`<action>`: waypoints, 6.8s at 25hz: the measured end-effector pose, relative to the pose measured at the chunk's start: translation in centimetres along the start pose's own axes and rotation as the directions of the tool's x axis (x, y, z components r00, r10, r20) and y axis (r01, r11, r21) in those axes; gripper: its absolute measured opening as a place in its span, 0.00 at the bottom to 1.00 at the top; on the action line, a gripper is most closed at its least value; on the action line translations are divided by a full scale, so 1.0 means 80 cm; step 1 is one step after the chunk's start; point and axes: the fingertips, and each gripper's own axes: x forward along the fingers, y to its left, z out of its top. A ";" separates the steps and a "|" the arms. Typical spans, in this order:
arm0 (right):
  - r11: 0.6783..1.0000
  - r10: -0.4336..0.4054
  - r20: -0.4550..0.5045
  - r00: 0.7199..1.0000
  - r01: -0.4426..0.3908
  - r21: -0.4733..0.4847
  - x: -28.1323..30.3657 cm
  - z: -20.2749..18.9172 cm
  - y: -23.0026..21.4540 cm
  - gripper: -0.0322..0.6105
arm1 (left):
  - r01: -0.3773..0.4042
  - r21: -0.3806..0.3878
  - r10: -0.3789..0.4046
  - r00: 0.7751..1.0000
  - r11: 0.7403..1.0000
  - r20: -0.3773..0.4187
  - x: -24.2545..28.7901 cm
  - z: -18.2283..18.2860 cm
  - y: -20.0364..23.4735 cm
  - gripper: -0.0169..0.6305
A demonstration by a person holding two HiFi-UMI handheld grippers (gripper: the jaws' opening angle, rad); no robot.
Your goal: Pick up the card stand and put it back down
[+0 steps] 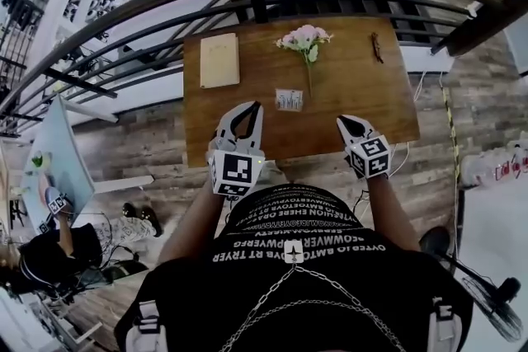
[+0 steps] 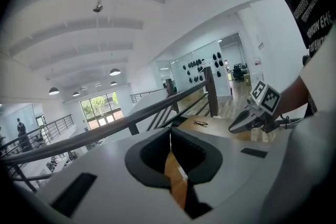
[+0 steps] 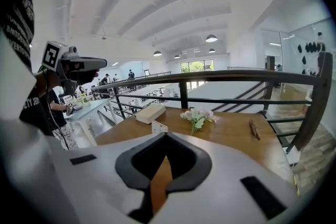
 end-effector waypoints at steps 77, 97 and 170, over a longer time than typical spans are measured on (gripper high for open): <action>0.983 0.183 -0.294 0.938 -0.165 0.086 0.225 -0.154 0.005 0.34 | 0.024 -0.048 -0.030 0.992 0.999 -0.123 0.020 -0.074 0.045 0.07; 0.985 0.170 -0.193 0.967 -0.164 0.046 0.066 -0.042 0.010 0.34 | -0.002 -0.070 0.000 0.999 0.998 -0.037 -0.007 -0.029 -0.032 0.07; 0.993 0.118 -0.225 0.967 -0.111 0.043 0.154 -0.080 0.008 0.34 | -0.005 -0.077 -0.005 0.991 0.997 -0.131 0.004 -0.072 0.015 0.07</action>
